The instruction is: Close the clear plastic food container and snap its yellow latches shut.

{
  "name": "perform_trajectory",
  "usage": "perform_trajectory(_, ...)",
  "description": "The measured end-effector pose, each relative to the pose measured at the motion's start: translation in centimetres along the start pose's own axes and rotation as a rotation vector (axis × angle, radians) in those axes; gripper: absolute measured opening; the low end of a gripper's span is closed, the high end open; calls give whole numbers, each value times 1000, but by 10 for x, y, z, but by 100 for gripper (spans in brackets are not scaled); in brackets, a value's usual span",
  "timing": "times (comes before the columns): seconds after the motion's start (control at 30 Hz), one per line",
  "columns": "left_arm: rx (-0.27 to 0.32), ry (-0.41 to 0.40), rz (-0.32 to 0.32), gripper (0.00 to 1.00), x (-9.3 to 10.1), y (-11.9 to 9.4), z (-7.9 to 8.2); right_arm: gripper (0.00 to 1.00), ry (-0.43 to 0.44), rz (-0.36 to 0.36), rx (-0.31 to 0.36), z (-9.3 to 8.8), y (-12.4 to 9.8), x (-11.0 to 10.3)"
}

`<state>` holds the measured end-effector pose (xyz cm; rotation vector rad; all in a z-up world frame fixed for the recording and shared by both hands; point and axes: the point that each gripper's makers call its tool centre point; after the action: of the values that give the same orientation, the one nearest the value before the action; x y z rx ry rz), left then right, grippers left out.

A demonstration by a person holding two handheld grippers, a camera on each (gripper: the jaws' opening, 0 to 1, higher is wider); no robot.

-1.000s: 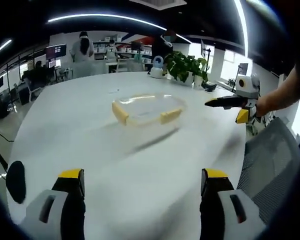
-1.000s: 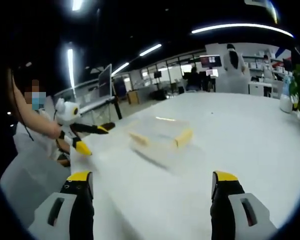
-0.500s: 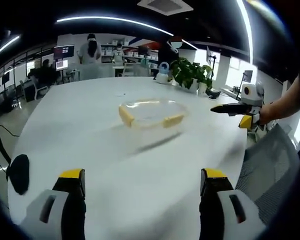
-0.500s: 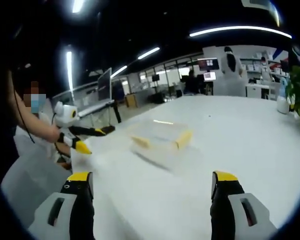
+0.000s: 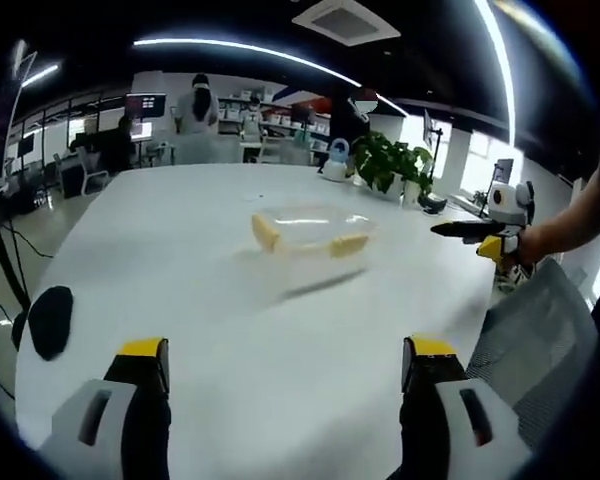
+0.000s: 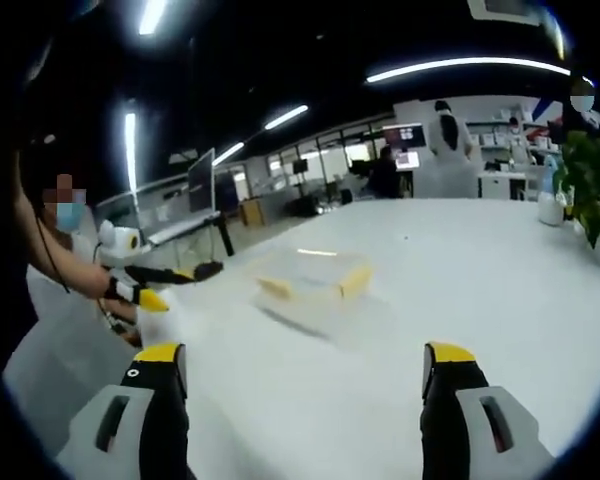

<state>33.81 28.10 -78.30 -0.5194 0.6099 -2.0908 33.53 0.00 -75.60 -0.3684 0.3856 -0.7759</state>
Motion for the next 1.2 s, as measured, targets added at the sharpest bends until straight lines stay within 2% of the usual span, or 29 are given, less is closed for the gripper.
perform_trajectory(0.13,85,-2,5,99,-1,-7,12,98,1,0,20,4,-3,-1)
perform_trajectory(0.4,135,-3,-6,99,8,-9,20,99,2,12,57,13,-6,-10)
perform_trajectory(0.67,151,-1,-24,98,16,-14,22,98,25,12,66,11,-10,-13)
perform_trajectory(0.93,145,-13,-29,97,20,-18,14,98,26,5,63,12,-15,-13)
perform_trajectory(1.1,167,1,-27,92,22,-22,16,98,23,-1,64,13,-16,-13)
perform_trajectory(1.2,145,-10,-31,99,24,-19,11,98,20,-5,64,12,-15,-13)
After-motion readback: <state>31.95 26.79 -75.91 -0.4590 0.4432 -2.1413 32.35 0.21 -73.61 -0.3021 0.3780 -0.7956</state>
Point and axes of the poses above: the point that each gripper's makers call its tool centre point, and the gripper's own axes: y roughly forward along the fingers, x roughly to its right, z roughly out of its top, and after that the axes turned 10 degrees about -x, right-handed
